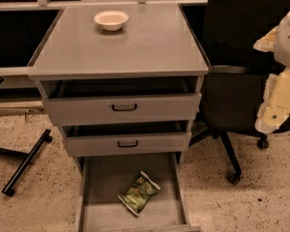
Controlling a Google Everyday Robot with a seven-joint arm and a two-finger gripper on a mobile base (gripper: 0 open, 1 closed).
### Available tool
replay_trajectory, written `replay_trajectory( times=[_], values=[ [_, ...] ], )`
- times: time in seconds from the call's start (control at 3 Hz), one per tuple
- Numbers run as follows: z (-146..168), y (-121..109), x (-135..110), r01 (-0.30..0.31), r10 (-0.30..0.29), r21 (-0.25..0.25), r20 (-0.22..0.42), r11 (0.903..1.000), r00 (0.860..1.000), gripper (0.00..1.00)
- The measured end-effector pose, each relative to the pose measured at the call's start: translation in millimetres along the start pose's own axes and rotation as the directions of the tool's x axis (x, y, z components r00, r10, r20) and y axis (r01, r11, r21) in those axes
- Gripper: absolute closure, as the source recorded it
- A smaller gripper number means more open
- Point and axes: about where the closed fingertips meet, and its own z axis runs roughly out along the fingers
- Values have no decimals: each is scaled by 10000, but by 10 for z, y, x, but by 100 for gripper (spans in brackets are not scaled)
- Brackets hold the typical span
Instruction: Pick green jalapeno chip bag from bottom drawer and place on counter
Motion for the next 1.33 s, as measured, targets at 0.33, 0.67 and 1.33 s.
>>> replay_trajectory(
  times=[0.33, 0.67, 1.33],
  values=[
    [-1, 0, 0, 0, 0, 1, 1, 10000, 10000, 0],
    [-300, -2, 3, 173, -207, 491, 687, 9986, 9974, 0],
    [-1323, 137, 138, 89, -499, 2720, 1442, 9623, 9883, 0]
  ],
)
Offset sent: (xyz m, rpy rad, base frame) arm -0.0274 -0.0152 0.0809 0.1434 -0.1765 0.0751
